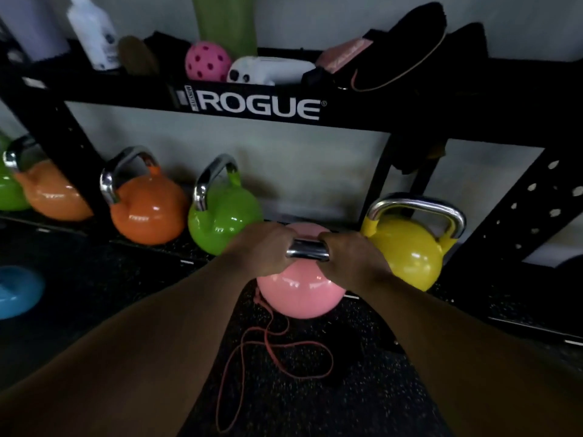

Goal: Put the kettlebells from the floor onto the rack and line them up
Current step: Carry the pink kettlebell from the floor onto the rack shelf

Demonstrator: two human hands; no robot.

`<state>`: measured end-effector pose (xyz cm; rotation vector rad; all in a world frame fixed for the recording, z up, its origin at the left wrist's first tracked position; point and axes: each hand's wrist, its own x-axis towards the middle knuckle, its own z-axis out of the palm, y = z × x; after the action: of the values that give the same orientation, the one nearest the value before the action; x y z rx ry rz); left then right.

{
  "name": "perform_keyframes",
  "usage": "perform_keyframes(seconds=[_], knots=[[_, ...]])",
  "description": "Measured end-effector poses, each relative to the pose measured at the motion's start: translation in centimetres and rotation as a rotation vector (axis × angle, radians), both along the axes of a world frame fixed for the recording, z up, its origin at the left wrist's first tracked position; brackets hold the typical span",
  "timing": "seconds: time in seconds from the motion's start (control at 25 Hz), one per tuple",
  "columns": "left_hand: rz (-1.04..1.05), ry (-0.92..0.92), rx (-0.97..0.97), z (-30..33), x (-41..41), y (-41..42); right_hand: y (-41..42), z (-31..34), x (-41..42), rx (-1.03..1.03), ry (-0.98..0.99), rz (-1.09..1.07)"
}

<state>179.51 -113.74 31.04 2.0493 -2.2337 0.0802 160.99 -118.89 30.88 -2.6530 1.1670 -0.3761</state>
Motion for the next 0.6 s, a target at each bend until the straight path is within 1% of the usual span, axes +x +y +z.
perform_keyframes(seconds=[0.08,0.16,0.24,0.32,0.6], knots=[[-0.004,-0.016,-0.068,0.0,1.6,-2.1,-2.1,-0.1,1.7,0.003,-0.016,-0.014],[-0.011,0.007,-0.097,-0.6,2.3,-3.6,-3.5,-0.7,2.5,0.014,-0.007,-0.038],[-0.007,0.050,-0.094,-1.6,2.4,-4.6,-4.3,-1.4,2.8,0.034,-0.004,-0.058],[0.008,0.070,-0.114,-2.1,2.7,-6.3,-5.7,-1.8,3.2,0.033,-0.044,-0.070],[0.107,0.189,-0.092,-2.0,3.5,-9.8,-8.7,-1.6,4.5,0.032,-0.109,-0.113]])
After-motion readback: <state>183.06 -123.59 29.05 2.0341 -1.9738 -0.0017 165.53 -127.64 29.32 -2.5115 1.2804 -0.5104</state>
